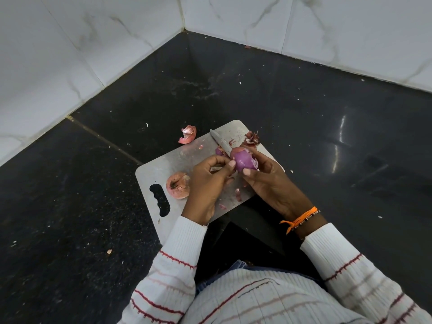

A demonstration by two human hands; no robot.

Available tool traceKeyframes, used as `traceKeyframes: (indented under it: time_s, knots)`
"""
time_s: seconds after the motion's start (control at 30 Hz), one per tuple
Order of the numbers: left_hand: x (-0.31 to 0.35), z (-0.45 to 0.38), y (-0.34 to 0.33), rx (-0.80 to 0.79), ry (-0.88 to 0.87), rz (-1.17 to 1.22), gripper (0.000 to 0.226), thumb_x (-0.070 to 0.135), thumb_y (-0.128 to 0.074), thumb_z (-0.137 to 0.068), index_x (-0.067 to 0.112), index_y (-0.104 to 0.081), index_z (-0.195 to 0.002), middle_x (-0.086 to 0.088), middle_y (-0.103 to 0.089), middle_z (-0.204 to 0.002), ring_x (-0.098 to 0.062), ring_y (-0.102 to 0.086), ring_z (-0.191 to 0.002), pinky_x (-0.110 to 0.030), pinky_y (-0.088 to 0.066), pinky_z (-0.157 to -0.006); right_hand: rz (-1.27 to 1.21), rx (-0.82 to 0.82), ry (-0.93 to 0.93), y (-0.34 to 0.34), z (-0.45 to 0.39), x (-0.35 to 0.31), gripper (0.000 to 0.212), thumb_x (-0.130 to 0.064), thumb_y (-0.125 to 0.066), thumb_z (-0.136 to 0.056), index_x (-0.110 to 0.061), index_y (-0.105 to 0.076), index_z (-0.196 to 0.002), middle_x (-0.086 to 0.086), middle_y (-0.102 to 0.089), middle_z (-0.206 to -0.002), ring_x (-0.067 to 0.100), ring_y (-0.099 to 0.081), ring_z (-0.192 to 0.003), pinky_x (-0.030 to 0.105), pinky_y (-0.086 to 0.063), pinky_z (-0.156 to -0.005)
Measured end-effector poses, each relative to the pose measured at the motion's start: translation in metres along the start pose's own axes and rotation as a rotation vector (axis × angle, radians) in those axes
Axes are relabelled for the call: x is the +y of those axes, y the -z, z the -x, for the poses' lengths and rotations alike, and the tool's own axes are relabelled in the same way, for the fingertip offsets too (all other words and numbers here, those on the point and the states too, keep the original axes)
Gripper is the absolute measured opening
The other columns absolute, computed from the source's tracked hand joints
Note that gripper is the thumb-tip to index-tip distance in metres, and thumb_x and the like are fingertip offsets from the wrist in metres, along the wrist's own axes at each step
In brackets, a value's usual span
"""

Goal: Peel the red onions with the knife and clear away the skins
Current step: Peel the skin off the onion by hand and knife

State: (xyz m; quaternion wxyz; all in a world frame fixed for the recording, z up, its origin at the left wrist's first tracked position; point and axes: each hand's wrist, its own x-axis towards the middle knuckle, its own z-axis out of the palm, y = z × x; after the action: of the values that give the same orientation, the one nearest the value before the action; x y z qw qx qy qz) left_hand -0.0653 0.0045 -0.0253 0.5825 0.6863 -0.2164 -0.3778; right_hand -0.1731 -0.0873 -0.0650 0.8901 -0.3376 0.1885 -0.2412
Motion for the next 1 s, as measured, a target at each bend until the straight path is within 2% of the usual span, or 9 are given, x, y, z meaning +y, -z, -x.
traceKeyframes:
  time_s: [0.1,0.27,0.37,0.43,0.53,0.73,0.83,0.9,1.0]
  knots:
    - [-0.001,-0.001,0.000,0.007,-0.008,0.003,0.011,0.010,-0.058,-0.089,0.013,-0.065,-0.081,-0.009,-0.067,-0.085,-0.023,-0.067,-0.085,-0.033,-0.057,-0.077,-0.015,0.011,-0.019,0.000,0.002,-0.002,0.070,-0.002,-0.081,-0.059,0.000,-0.053,-0.123,0.010,-0.061,-0.113,0.016,-0.065,-0.097,0.021,-0.054,-0.078]
    - [-0.002,-0.004,0.001,0.057,-0.009,-0.009,0.014,0.007,-0.054,-0.090,0.010,-0.061,-0.078,-0.013,-0.067,-0.082,-0.023,-0.068,-0.080,-0.034,-0.057,-0.075,-0.089,0.010,-0.058,-0.001,0.003,-0.003,0.080,-0.019,-0.091,-0.044,-0.001,-0.057,-0.114,0.009,-0.066,-0.104,0.017,-0.066,-0.093,0.021,-0.055,-0.076]
    - [-0.007,-0.007,0.005,0.130,-0.001,-0.023,0.008,0.005,-0.056,-0.088,0.002,-0.058,-0.080,-0.014,-0.062,-0.078,-0.022,-0.063,-0.072,-0.038,-0.055,-0.075,-0.122,0.002,-0.070,-0.002,0.005,-0.006,0.077,-0.022,-0.093,-0.037,-0.003,-0.061,-0.104,0.008,-0.066,-0.098,0.018,-0.062,-0.090,0.020,-0.055,-0.073]
    - [-0.010,-0.009,0.007,0.135,-0.024,-0.079,0.006,0.002,-0.061,-0.083,0.004,-0.059,-0.078,-0.009,-0.061,-0.074,-0.019,-0.060,-0.070,-0.033,-0.054,-0.071,-0.123,-0.044,-0.061,-0.003,0.007,-0.008,0.070,-0.019,-0.093,-0.037,-0.006,-0.066,-0.101,0.007,-0.068,-0.097,0.017,-0.065,-0.088,0.020,-0.056,-0.072]
    - [-0.012,-0.010,0.006,0.146,-0.079,-0.233,0.011,-0.002,-0.066,-0.079,0.009,-0.064,-0.081,-0.001,-0.064,-0.079,-0.010,-0.059,-0.073,-0.015,-0.051,-0.064,-0.027,-0.094,-0.051,-0.008,0.008,-0.010,0.071,-0.007,-0.086,-0.043,-0.010,-0.064,-0.111,0.004,-0.064,-0.111,0.015,-0.065,-0.096,0.021,-0.055,-0.075]
    - [-0.016,-0.017,0.011,0.227,-0.170,-0.380,0.020,-0.003,-0.057,-0.084,0.012,-0.068,-0.081,-0.002,-0.067,-0.088,-0.008,-0.060,-0.081,-0.015,-0.049,-0.075,-0.062,-0.142,-0.049,-0.005,0.009,-0.012,0.073,-0.006,-0.086,-0.047,-0.016,-0.064,-0.116,0.003,-0.058,-0.119,0.017,-0.063,-0.101,0.023,-0.054,-0.077]
    - [-0.011,-0.014,0.011,0.215,-0.213,-0.328,0.020,0.008,-0.051,-0.092,0.019,-0.067,-0.092,0.002,-0.065,-0.103,-0.005,-0.057,-0.094,-0.017,-0.044,-0.083,-0.040,-0.130,-0.011,-0.006,0.008,-0.013,0.078,0.004,-0.082,-0.048,-0.014,-0.059,-0.120,0.004,-0.060,-0.119,0.019,-0.063,-0.106,0.028,-0.053,-0.089]
    - [-0.004,-0.011,0.011,0.148,-0.205,-0.264,0.014,0.020,-0.053,-0.092,0.022,-0.065,-0.098,0.007,-0.063,-0.106,-0.006,-0.057,-0.099,-0.022,-0.047,-0.084,-0.028,-0.097,0.000,-0.005,0.008,-0.012,0.075,0.007,-0.080,-0.050,-0.012,-0.057,-0.120,0.005,-0.061,-0.117,0.018,-0.064,-0.104,0.027,-0.055,-0.086]
    - [0.006,-0.004,0.008,0.074,-0.208,-0.278,0.019,0.029,-0.063,-0.085,0.022,-0.067,-0.102,0.009,-0.065,-0.103,-0.005,-0.060,-0.094,-0.013,-0.052,-0.072,0.032,-0.054,0.002,-0.003,0.007,-0.012,0.072,0.012,-0.074,-0.055,-0.011,-0.054,-0.121,0.007,-0.058,-0.120,0.017,-0.064,-0.104,0.024,-0.054,-0.082]
